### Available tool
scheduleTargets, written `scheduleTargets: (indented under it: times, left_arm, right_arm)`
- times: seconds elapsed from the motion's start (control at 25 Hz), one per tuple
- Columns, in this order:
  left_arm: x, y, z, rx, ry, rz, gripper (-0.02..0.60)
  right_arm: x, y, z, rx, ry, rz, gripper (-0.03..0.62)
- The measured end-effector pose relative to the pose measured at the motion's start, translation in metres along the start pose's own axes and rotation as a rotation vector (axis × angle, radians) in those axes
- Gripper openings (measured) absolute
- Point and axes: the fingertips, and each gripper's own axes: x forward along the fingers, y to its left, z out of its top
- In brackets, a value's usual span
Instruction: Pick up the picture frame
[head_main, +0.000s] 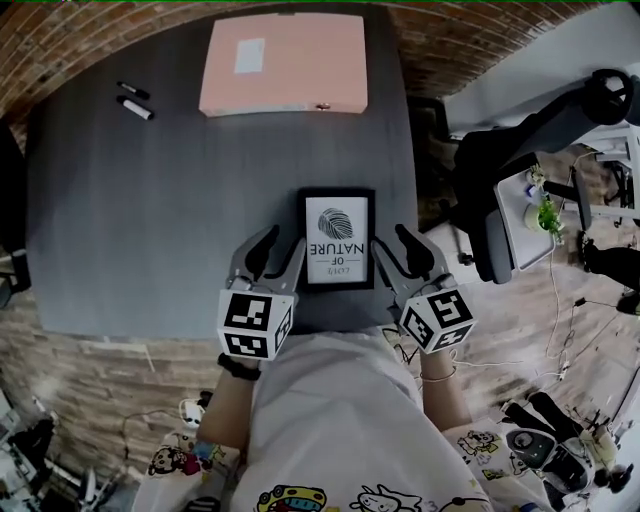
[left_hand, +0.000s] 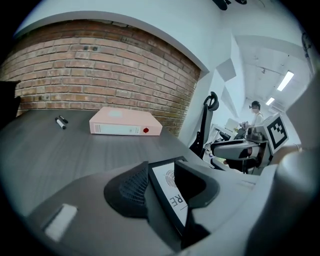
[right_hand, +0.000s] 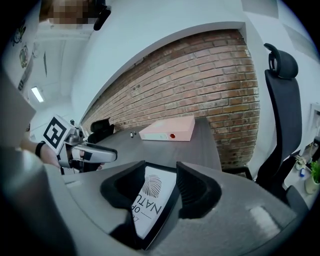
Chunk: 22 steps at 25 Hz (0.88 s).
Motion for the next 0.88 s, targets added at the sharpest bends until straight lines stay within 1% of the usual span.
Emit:
scheduleTargets:
  times: [0.28, 0.72, 0.88]
  left_arm:
    - [0.022, -0.005, -0.018, 0.007, 0.051, -0.018, 0.17]
    - [0.047, -0.001, -0.057, -0.033, 0.126, 0.002, 0.169]
    - [0.05, -0.002, -0.064, -0.028, 0.141, 0.008, 0.167]
  right_arm:
    - [0.01, -0.01, -0.021, 0.048, 0.032, -0.007, 0.19]
    - [0.02, -0.016, -0.052, 0.143, 0.071, 0.013, 0.19]
    - [0.02, -0.019, -0.059, 0.17, 0.079, 0.013, 0.19]
